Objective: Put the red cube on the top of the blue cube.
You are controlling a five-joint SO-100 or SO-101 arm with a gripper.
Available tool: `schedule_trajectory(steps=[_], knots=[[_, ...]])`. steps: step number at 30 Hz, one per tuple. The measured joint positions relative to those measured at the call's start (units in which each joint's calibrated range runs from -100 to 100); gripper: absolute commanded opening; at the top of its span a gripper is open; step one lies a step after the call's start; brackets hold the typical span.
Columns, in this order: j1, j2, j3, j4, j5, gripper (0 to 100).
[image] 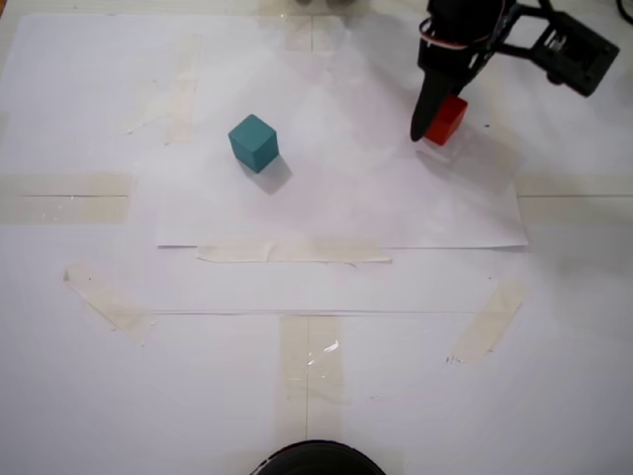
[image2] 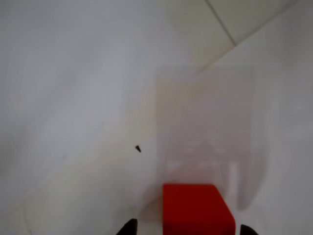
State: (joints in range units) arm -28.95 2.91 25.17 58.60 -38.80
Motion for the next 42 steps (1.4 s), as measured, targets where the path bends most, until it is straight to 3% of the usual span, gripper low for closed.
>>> schedule_trajectory(steps=[42], knots=[[-0.4, -0.2, 1.1, -2.0, -1.7, 10]])
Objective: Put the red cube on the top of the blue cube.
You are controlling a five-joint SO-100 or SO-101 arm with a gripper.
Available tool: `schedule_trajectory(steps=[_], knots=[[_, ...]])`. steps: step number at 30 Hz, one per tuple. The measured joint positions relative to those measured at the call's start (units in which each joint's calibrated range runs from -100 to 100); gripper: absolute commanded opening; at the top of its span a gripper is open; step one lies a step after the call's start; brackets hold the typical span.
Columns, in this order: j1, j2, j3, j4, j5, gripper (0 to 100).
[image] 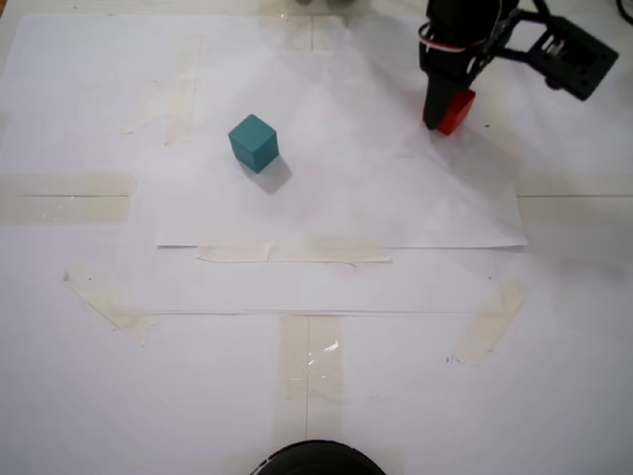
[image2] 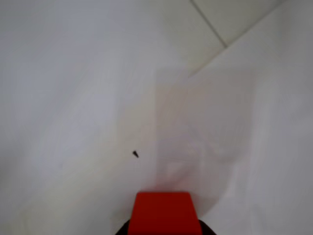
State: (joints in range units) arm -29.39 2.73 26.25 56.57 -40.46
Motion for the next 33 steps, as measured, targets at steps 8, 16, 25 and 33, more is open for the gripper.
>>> schedule_trajectory(steps=[8, 16, 25, 33], knots=[[0.7, -5.6, -0.1, 9.0, 0.2, 10], [5.0, -11.9, -0.2, 17.6, 2.8, 10], [12.8, -16.7, -0.2, 22.9, 6.9, 10], [21.8, -19.0, -0.2, 24.6, 11.7, 10]])
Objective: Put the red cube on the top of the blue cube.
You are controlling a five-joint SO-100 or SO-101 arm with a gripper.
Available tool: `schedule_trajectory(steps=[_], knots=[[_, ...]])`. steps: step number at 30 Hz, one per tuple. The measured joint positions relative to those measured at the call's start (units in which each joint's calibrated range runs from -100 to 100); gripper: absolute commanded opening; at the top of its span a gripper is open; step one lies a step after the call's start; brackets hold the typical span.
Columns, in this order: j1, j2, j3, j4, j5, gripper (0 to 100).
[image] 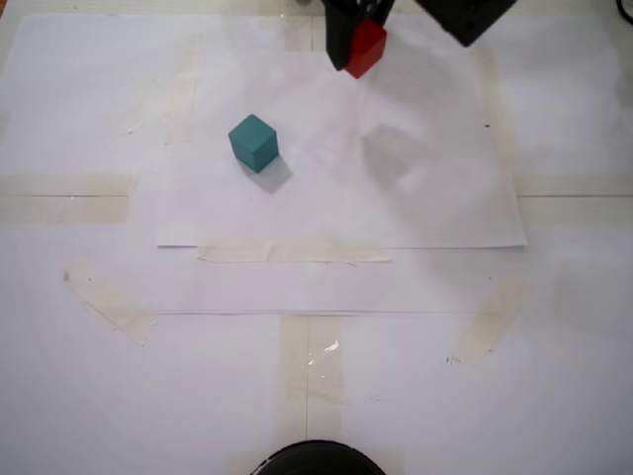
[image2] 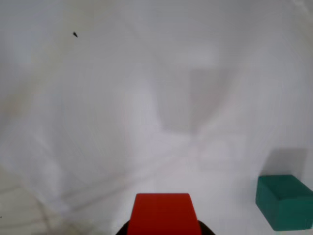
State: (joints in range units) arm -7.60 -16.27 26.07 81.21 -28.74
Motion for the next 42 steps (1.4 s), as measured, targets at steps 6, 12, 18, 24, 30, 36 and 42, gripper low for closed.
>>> schedule_trajectory(steps=[6, 12, 18, 24, 30, 36, 42], knots=[[6.4, 0.0, 0.0, -0.3, 3.9, 10], [10.9, 0.0, 0.0, -2.8, 7.0, 10], [12.9, 5.8, -4.7, -3.3, 8.7, 10], [13.0, 12.8, -12.9, -2.8, 9.7, 10], [14.5, 17.7, -18.1, -2.7, 10.6, 10], [16.7, 21.7, -23.0, -2.7, 11.8, 10], [18.3, 24.1, -26.1, -2.0, 12.6, 10]])
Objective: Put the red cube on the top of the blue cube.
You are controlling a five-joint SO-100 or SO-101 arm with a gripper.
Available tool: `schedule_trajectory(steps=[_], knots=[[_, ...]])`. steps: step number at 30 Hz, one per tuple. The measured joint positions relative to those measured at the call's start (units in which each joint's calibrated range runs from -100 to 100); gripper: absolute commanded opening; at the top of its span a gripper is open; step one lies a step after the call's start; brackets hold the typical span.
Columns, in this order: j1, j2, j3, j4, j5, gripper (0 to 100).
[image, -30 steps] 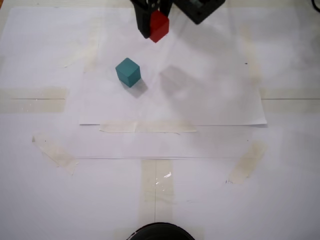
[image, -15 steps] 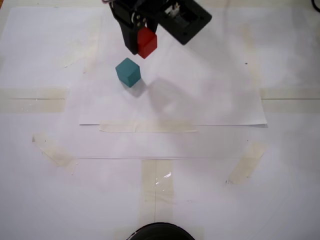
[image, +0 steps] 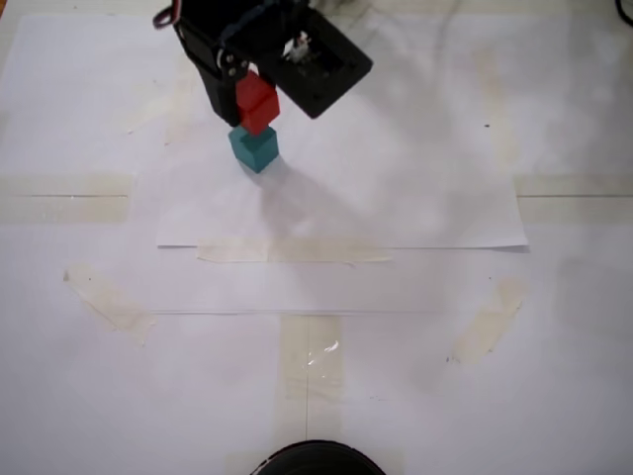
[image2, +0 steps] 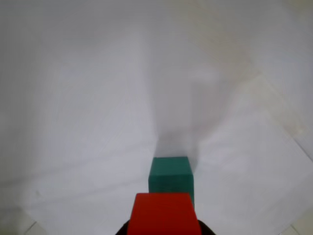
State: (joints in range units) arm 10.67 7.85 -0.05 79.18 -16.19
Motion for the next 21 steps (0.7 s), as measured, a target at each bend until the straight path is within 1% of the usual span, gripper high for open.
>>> schedule_trajectory(steps=[11, 21], knots=[[0.4, 4.3, -1.4, 0.0, 0.3, 10], [0.4, 4.7, -1.7, -1.5, 0.4, 10]])
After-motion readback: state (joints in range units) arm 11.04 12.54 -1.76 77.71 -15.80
